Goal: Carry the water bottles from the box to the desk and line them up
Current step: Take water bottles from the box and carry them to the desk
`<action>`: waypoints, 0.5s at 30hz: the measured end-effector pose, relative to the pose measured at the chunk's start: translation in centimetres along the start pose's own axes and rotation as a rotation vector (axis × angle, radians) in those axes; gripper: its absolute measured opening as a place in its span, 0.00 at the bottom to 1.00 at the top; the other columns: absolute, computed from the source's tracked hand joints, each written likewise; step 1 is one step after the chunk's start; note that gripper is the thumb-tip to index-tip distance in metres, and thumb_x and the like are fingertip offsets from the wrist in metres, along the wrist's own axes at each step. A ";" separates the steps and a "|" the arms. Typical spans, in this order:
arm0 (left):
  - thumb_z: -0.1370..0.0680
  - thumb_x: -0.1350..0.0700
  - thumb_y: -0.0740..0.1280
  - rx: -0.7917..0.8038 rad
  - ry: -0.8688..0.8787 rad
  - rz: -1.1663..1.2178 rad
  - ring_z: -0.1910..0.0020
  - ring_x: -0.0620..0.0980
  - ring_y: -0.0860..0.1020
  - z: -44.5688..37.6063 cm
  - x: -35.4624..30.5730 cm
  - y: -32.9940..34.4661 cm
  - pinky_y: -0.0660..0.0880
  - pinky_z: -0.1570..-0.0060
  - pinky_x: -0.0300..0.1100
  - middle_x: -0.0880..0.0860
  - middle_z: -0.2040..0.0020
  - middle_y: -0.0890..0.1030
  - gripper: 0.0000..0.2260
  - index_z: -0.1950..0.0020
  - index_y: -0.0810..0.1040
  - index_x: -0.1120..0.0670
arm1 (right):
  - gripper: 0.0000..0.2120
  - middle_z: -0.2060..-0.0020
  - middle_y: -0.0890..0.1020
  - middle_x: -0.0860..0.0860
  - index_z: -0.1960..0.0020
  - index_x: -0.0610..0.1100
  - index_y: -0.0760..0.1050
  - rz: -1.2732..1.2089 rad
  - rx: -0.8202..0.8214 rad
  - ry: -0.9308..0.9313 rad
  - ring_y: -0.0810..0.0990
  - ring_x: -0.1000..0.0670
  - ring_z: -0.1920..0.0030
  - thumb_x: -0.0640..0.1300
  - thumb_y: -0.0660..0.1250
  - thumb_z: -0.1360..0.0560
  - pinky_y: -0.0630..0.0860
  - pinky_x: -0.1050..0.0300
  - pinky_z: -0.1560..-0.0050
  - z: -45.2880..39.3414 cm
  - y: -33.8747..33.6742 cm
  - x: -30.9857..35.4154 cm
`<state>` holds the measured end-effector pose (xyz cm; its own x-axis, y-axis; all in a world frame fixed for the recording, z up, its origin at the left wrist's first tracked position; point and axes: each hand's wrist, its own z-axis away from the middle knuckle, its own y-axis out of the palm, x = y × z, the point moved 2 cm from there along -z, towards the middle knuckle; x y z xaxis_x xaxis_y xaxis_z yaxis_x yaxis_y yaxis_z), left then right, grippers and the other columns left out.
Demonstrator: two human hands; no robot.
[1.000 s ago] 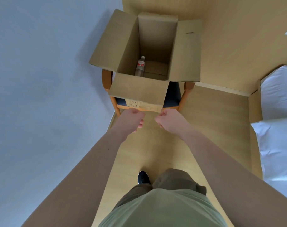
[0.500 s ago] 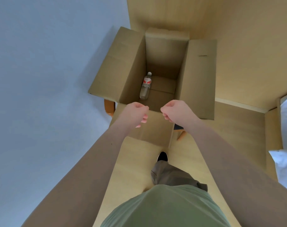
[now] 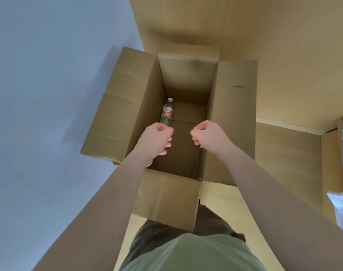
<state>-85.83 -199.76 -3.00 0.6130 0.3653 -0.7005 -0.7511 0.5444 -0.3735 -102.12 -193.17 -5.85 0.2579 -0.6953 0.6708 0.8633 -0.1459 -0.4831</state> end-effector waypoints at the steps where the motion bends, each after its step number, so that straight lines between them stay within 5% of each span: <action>1: 0.16 0.51 0.63 -0.006 0.006 -0.009 0.47 0.49 0.81 -0.9 -0.3 0.0 0.81 0.48 0.44 0.51 0.46 0.81 0.10 0.37 0.76 0.51 | 0.12 0.44 0.81 0.46 0.38 0.45 0.76 -0.005 -0.006 0.008 0.81 0.48 0.44 0.48 0.65 0.19 0.81 0.48 0.39 -0.8 -0.1 0.1; 7: 0.16 0.49 0.63 0.004 0.016 -0.086 0.47 0.49 0.81 -7.1 -0.8 -0.3 0.78 0.55 0.39 0.50 0.45 0.81 0.11 0.35 0.76 0.51 | 0.13 0.45 0.82 0.48 0.38 0.46 0.75 -0.058 -0.026 0.085 0.82 0.48 0.44 0.47 0.65 0.21 0.81 0.47 0.39 -4.8 0.5 0.9; 11: 0.17 0.50 0.64 0.013 -0.012 -0.108 0.42 0.50 0.79 -11.9 -0.2 -0.6 0.79 0.39 0.49 0.51 0.40 0.79 0.14 0.33 0.75 0.51 | 0.13 0.46 0.82 0.49 0.38 0.47 0.75 -0.074 -0.037 0.160 0.82 0.48 0.45 0.48 0.65 0.21 0.81 0.46 0.39 -7.3 1.5 1.6; 15: 0.17 0.50 0.64 0.023 -0.029 -0.095 0.45 0.49 0.78 -16.2 0.7 -0.5 0.79 0.40 0.50 0.51 0.41 0.79 0.12 0.34 0.75 0.50 | 0.13 0.46 0.82 0.49 0.37 0.47 0.75 -0.060 -0.047 0.211 0.82 0.48 0.45 0.48 0.66 0.21 0.81 0.46 0.39 -10.6 2.7 2.1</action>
<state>-89.00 -212.01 -13.21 0.6881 0.3330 -0.6447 -0.6840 0.5945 -0.4228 -103.80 -202.43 -11.72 0.1061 -0.8156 0.5687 0.8519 -0.2204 -0.4751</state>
